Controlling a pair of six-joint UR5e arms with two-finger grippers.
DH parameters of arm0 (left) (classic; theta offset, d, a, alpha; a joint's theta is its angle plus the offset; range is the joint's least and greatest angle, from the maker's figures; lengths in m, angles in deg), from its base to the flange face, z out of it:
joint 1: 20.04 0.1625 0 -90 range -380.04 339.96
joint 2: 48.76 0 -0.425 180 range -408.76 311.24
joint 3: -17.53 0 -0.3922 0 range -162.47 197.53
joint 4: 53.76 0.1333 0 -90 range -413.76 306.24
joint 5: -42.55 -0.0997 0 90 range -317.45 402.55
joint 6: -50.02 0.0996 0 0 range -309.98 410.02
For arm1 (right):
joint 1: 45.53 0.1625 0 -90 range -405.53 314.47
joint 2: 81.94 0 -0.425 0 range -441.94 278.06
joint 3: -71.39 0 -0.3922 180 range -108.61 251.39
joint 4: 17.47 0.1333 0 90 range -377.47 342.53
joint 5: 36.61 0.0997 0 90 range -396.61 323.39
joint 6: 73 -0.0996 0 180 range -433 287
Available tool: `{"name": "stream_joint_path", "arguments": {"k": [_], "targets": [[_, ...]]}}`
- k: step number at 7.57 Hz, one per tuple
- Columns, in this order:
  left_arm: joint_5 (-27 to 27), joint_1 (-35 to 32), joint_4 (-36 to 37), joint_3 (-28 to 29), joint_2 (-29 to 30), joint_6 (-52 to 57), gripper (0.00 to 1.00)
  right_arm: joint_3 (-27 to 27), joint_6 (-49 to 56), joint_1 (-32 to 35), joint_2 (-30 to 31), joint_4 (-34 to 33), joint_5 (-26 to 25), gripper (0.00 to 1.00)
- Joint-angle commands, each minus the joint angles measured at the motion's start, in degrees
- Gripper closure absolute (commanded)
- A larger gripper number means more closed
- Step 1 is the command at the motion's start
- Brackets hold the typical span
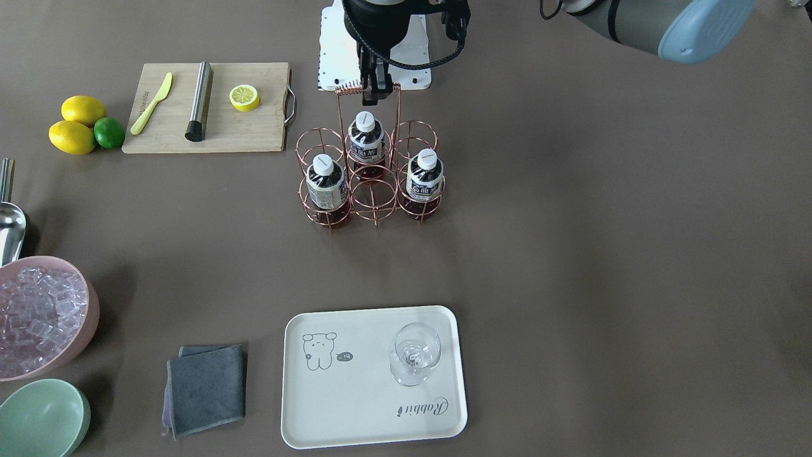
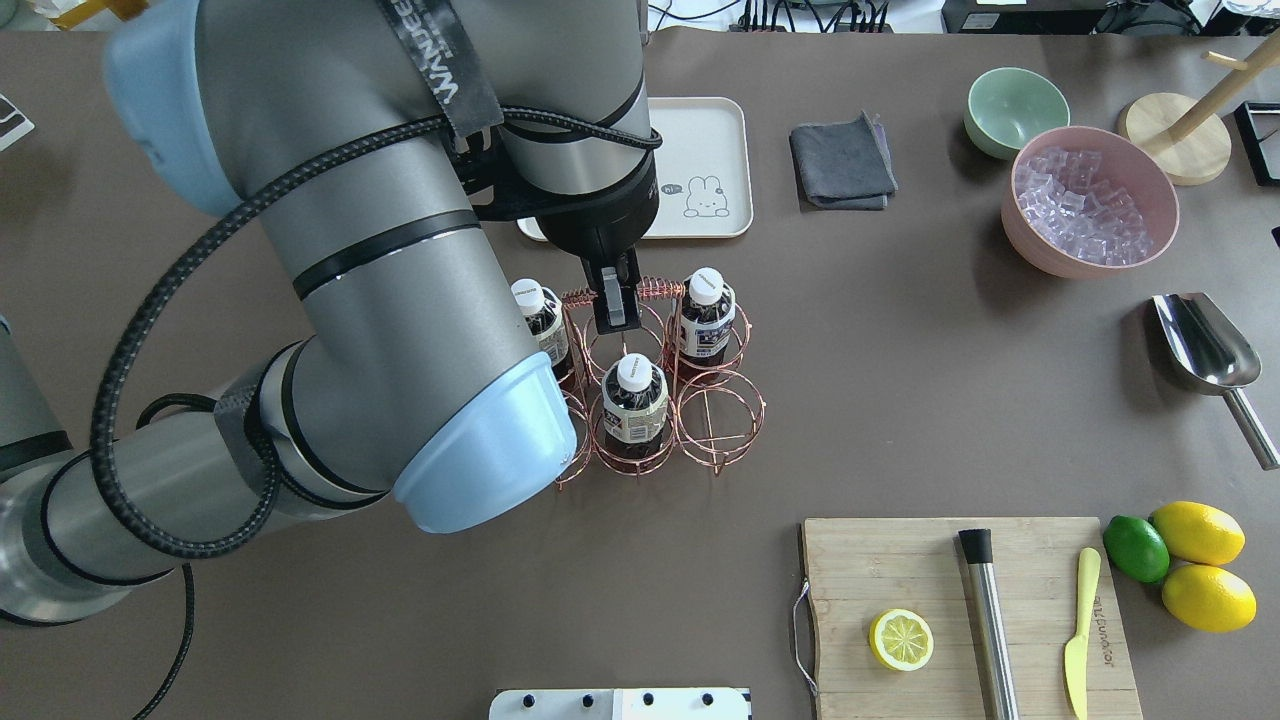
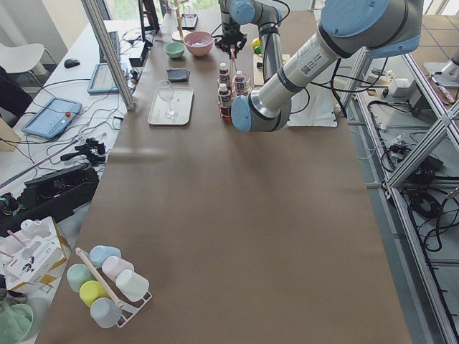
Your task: Take tea from basket to plate
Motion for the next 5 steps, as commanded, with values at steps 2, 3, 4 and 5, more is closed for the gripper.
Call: {"name": "stream_joint_path", "arguments": {"k": [2,3,4,5], "targets": [[0.0,0.2,-0.1,-0.4,0.0,-0.1,1.00,-0.8,0.1,-0.4,-2.5,0.1,0.4,0.01],[0.0,0.2,-0.1,-0.7,-0.1,-0.1,1.00,-0.9,-0.3,-0.7,-3.3,0.1,1.6,0.01],[0.0,0.2,-0.1,-0.7,-0.1,-0.1,1.00,-1.4,-0.2,-0.7,-4.2,0.1,2.4,0.00],[0.0,0.2,-0.2,-0.8,-0.3,-0.2,1.00,-1.7,0.5,-0.7,-4.9,0.1,2.3,0.00]]}}
